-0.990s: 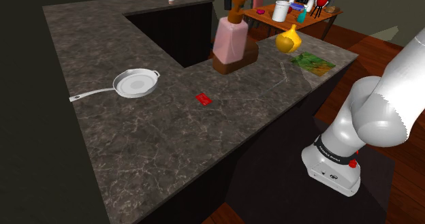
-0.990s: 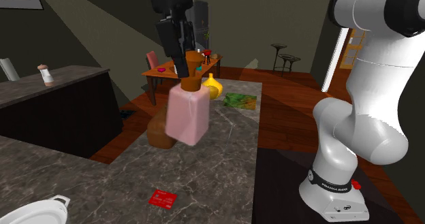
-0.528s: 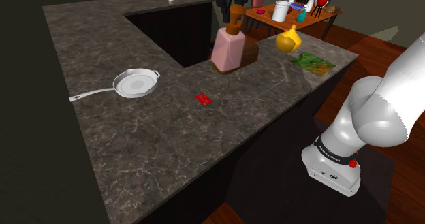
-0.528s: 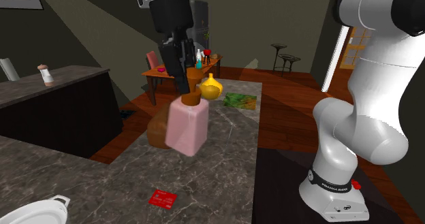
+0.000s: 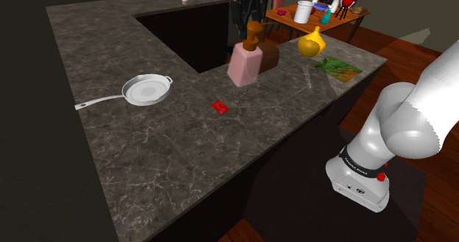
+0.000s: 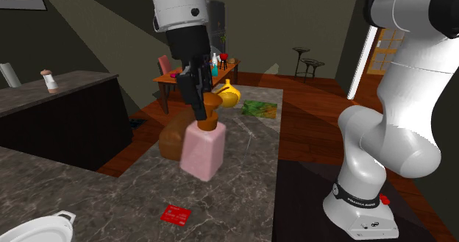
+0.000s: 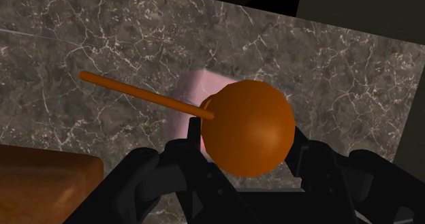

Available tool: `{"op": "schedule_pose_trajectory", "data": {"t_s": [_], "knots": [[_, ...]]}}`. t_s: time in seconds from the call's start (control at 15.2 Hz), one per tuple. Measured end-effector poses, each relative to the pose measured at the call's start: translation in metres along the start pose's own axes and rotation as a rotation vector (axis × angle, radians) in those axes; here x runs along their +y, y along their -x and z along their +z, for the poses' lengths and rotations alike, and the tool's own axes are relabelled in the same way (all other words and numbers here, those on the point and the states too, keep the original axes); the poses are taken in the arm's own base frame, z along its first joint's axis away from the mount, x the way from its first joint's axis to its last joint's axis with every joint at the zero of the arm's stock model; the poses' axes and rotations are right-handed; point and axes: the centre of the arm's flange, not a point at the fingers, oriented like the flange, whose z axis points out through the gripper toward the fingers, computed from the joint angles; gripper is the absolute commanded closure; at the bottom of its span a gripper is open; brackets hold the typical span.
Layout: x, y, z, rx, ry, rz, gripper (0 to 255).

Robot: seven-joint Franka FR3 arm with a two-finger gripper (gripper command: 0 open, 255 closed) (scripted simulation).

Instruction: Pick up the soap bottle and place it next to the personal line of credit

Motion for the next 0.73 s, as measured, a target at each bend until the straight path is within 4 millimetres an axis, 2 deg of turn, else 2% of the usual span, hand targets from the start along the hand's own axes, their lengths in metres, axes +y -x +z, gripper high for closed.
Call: {"op": "schedule_pose_trajectory", "data": {"t_s": [0.73], "knots": [[0.002,-0.01,0.057,0.0,0.0,0.0,255]]}}
